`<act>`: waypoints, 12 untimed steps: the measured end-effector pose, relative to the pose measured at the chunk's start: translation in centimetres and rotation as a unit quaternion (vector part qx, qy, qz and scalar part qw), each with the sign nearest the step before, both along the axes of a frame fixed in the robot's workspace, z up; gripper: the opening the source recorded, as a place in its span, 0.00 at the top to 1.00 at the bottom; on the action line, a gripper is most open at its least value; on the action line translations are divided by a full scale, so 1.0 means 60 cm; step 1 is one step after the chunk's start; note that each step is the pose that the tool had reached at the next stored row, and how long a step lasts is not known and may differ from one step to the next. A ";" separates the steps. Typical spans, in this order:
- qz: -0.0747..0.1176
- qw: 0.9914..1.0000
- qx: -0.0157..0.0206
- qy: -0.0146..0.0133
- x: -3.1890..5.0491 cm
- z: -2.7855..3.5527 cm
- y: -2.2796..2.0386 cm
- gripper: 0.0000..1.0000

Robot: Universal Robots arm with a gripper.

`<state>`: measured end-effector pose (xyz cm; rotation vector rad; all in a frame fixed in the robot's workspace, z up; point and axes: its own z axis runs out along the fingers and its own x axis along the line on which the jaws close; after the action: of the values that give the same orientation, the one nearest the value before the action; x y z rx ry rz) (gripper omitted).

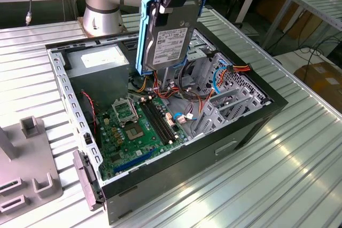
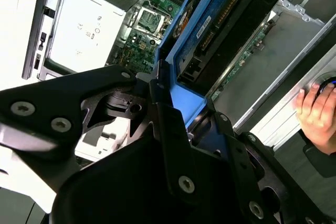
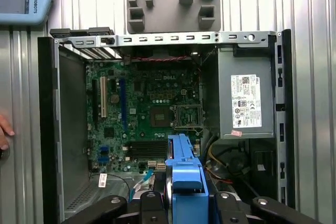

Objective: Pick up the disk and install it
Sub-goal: 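Insert the disk into the insertion slot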

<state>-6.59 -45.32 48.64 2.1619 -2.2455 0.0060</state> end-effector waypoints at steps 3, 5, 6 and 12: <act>0.000 1.000 0.000 0.000 0.001 0.000 -0.0106 0.63; 0.000 1.000 0.000 0.000 0.001 0.000 -0.0150 0.63; 0.000 1.000 0.000 0.000 0.001 0.000 -0.0170 0.63; 0.000 1.000 0.000 0.000 0.002 0.000 -0.0278 0.63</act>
<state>-6.48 -46.99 48.64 2.1615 -2.2452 0.0069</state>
